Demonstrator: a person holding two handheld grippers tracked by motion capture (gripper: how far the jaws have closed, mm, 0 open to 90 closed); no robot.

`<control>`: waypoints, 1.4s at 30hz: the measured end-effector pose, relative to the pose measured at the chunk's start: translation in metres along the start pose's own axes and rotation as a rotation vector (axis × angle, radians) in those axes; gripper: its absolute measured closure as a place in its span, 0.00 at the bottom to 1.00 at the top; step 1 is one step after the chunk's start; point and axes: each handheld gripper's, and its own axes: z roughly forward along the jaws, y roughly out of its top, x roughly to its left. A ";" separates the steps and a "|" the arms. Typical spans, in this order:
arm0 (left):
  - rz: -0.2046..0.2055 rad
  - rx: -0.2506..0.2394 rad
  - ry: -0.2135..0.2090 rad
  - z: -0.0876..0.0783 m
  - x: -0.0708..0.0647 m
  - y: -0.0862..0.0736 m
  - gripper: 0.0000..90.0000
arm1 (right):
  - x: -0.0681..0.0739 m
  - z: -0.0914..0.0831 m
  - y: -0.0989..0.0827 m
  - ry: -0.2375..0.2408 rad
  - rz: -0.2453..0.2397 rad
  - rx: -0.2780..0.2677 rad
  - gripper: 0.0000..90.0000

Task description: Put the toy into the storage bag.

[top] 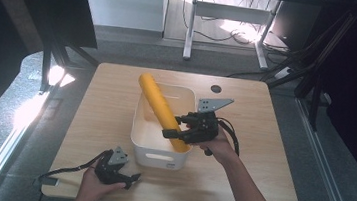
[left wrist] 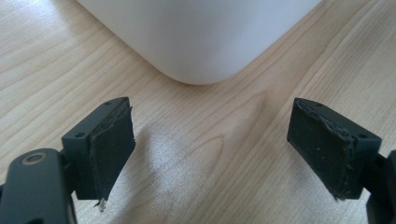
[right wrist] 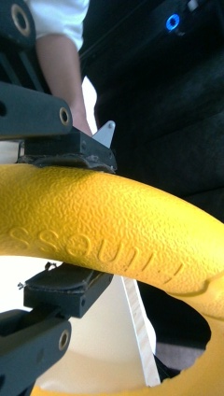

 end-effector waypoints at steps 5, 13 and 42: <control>0.000 -0.002 0.002 0.000 0.000 0.000 0.17 | 0.009 -0.007 -0.003 -0.059 -0.047 -0.012 0.38; -0.001 0.000 0.007 0.000 -0.001 0.000 0.17 | 0.015 -0.036 -0.023 -0.151 -0.056 -0.070 0.36; 0.006 -0.017 0.016 -0.007 -0.002 -0.001 0.17 | -0.007 -0.128 -0.153 -0.594 0.117 0.054 0.37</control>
